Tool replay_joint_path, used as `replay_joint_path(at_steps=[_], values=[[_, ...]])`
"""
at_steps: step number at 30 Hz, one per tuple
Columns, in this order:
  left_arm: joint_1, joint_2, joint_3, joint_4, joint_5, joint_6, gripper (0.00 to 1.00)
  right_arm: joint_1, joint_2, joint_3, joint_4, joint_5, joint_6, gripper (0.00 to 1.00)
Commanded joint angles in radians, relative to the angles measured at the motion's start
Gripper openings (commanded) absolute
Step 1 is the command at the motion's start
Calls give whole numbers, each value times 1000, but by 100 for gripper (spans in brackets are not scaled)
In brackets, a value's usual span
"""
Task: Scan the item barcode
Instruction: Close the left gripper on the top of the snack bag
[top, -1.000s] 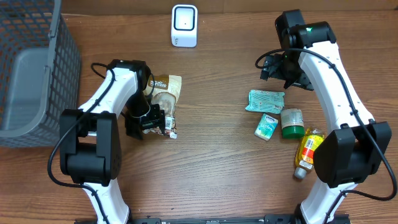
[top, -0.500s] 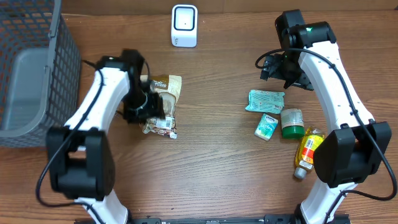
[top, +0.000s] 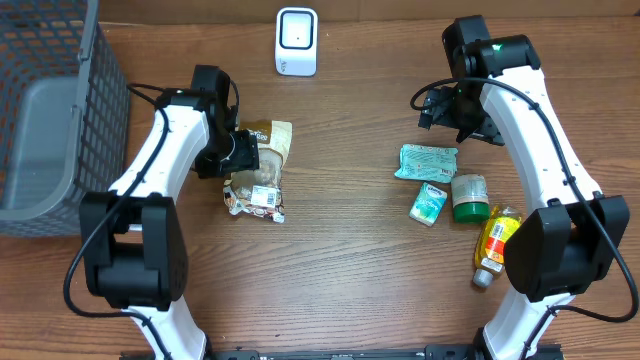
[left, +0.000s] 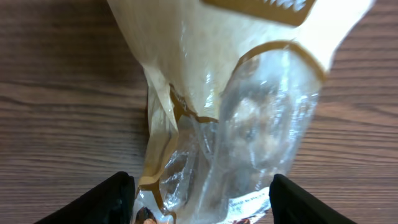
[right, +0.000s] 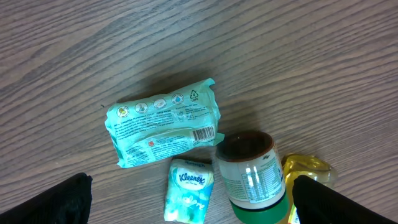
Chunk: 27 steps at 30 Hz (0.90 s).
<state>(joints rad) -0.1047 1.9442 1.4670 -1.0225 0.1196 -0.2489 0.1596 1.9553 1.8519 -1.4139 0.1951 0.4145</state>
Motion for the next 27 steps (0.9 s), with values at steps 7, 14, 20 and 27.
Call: replay_joint_path(at_steps=[7, 14, 20, 27], values=[[-13, 18, 6, -61, 11, -37, 74, 4, -12, 16, 4, 14, 5, 100], [-48, 18, -18, -32, -69, -58, 75, 4, -12, 16, 4, 14, 5, 100], [-53, 18, -35, -11, -175, -146, 77, 4, -12, 16, 4, 14, 5, 100], [-54, 18, -95, 13, -109, -159, 76, 4, -12, 16, 4, 14, 5, 100]])
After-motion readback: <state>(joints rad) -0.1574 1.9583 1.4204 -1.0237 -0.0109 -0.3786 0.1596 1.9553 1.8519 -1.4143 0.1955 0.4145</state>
